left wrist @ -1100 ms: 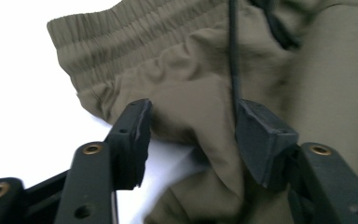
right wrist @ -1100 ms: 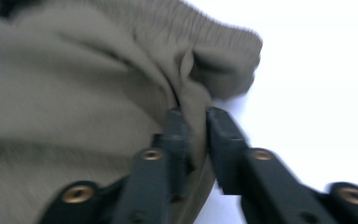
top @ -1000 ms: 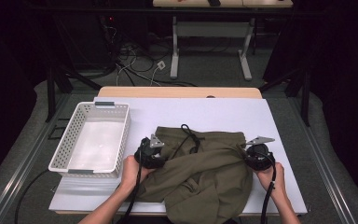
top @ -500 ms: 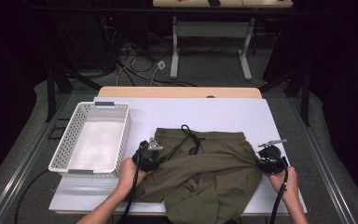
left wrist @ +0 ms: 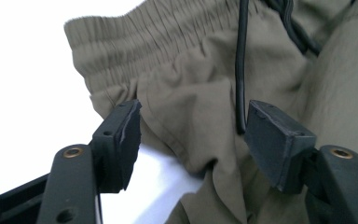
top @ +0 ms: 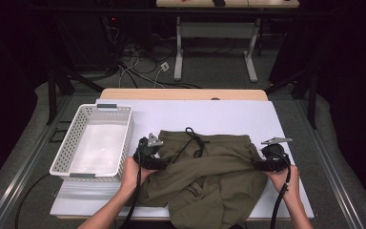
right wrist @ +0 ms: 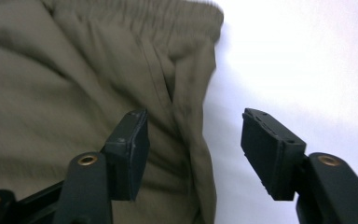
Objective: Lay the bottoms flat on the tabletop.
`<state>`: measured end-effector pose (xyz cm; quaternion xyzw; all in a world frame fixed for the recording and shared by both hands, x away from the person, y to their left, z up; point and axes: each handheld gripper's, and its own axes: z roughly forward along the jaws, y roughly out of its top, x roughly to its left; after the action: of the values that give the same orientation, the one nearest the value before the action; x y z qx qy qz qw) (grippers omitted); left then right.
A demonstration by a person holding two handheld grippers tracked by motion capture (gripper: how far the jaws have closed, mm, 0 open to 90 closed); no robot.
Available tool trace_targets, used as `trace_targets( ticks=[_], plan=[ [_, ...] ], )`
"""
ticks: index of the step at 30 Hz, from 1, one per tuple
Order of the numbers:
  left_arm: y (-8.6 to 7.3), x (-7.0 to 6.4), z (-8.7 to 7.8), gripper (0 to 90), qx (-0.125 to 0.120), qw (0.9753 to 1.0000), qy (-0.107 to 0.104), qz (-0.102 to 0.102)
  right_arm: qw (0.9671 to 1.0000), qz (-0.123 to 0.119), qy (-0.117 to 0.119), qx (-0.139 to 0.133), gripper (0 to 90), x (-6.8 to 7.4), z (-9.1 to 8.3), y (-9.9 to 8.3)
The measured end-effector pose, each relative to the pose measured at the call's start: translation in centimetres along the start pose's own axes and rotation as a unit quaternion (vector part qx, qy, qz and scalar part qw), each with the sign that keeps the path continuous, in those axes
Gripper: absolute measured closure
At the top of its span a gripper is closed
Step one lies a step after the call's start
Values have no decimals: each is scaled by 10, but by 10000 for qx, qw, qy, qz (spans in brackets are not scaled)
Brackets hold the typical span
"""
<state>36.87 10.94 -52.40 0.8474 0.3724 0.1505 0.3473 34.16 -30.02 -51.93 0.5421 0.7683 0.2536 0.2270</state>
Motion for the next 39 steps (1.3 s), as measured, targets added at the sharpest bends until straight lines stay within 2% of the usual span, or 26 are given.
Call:
trace_targets(
  ticks=[2,5,8,11,12,15,17,19,20,22,26,28,30,33,35,37,39],
  plan=[
    [4,2,-2,342,-97,9999,-12,-106,9999,44,19,-114,407,1,0,4],
    [11,3,-3,325,-197,9997,78,-155,9995,28,-72,-295,440,4,2,14],
    [19,8,3,331,-215,9990,186,-338,9990,-1,-176,-400,487,4,11,22],
    [24,12,16,330,-53,9983,322,-486,9992,73,-144,-354,524,4,24,30],
    [25,14,21,318,69,9982,331,-493,9992,122,-149,-340,535,4,29,31],
    [23,17,35,288,363,9972,278,-584,9997,189,-90,-114,556,5,42,33],
    [20,19,39,296,467,9969,244,-580,9998,192,-69,59,574,7,47,32],
    [17,19,41,386,463,9973,164,-554,9997,97,-157,171,627,9,51,28],
    [15,19,41,470,437,9975,73,-553,9997,78,-166,184,658,9,52,27],
    [10,17,43,567,439,9979,97,-471,9995,149,-150,243,705,8,51,24],
    [4,15,42,756,376,9984,115,-406,9993,282,81,223,824,6,50,20],
    [2,14,41,810,378,9986,139,-347,9994,229,106,245,866,8,48,19],
    [0,11,39,818,360,9988,162,-290,9995,131,63,268,875,11,46,17],
    [-1,13,37,807,350,9986,156,-359,9992,-1,100,378,863,13,42,16],
    [0,15,37,692,371,9980,214,-459,9993,38,83,376,780,11,41,16],
    [2,19,38,514,346,9970,325,-604,9994,135,58,327,651,7,41,18],
    [3,23,39,430,346,9964,380,-680,9996,256,22,143,565,4,39,22]
  ],
)
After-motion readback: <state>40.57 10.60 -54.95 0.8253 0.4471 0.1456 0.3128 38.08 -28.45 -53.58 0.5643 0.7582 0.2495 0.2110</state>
